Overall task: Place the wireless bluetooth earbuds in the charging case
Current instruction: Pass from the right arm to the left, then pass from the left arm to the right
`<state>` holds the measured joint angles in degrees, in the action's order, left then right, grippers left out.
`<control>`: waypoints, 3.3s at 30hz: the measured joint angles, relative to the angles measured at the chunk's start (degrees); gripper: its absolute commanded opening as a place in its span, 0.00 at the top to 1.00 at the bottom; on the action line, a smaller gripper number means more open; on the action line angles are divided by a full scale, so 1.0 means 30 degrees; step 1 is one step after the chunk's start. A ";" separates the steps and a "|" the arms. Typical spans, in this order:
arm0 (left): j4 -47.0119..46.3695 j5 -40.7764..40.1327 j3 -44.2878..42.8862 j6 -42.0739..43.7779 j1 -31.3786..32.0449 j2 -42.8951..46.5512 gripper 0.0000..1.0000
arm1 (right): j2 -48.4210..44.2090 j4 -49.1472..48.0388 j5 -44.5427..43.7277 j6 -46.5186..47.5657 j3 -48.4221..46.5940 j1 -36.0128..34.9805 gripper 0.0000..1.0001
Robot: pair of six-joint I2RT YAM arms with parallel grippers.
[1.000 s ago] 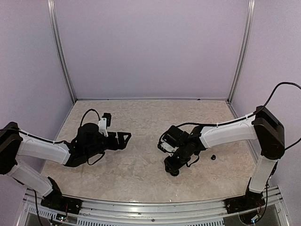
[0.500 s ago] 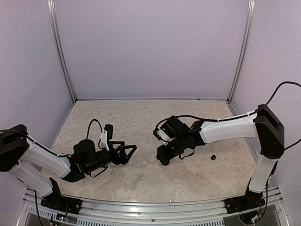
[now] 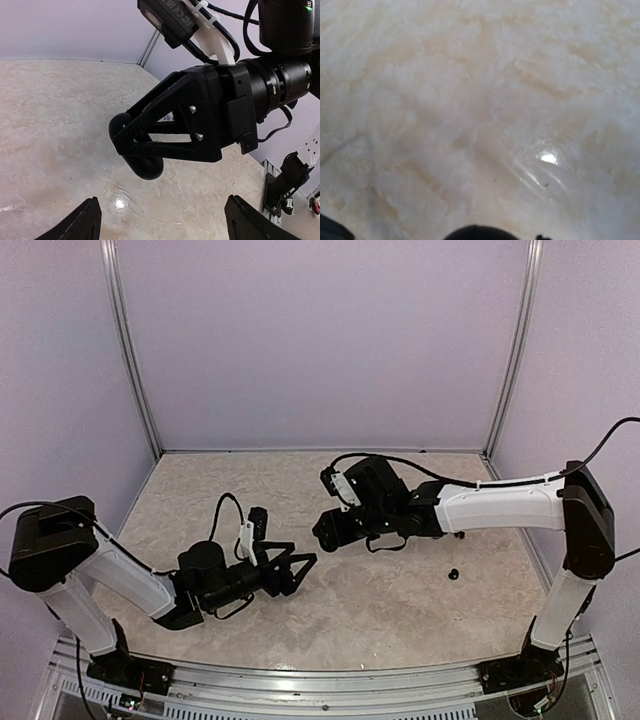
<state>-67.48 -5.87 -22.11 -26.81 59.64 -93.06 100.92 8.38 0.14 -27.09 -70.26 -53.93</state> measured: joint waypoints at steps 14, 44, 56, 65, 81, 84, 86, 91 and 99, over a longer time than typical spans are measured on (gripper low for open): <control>-0.0007 -0.0721 -0.2477 -0.0189 0.0044 -0.2295 0.33 | 0.0000 -0.0780 -0.0146 -0.0364 -0.0233 -0.0342 0.65; -0.0641 -0.2331 -0.3351 -0.1967 -0.0262 -0.3614 0.72 | -0.0058 -0.2987 0.0634 -0.1545 0.0204 -0.0678 0.44; 0.0131 -0.0197 -0.1661 -0.1515 -0.1209 -0.1967 0.82 | -0.4226 -0.4328 0.2412 -0.0204 0.3475 0.0146 0.03; 0.5384 0.7803 -0.1341 0.2157 -0.2922 0.2973 0.81 | -0.8349 -0.3585 0.7300 0.4481 0.4860 0.1661 0.11; 1.1868 1.3529 -0.4634 0.5479 -0.1537 0.5187 0.81 | -0.8888 0.0058 1.1868 0.9216 0.4962 -0.0401 0.40; 1.2335 1.3916 -0.4809 0.5705 -0.1275 0.5034 0.81 | -0.8670 0.0452 1.2050 0.9726 0.4823 -0.0546 0.50; 1.2568 1.4054 -0.4962 0.5843 -0.1158 0.4838 0.81 | -0.8546 0.0685 1.2138 0.9930 0.4816 -0.0634 0.55; 1.3121 1.4389 -0.5231 0.6142 -0.1056 0.4452 0.80 | -0.8349 0.1035 1.2305 1.0222 0.4758 -0.0699 0.65; 1.3376 1.4477 -0.5282 0.6419 -0.0984 0.4357 0.80 | -0.8021 0.1574 1.2378 1.0338 0.4459 -0.0699 0.72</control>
<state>-27.35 37.56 -37.95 -7.55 56.69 -79.99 76.86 13.10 37.28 3.92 -56.88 -56.03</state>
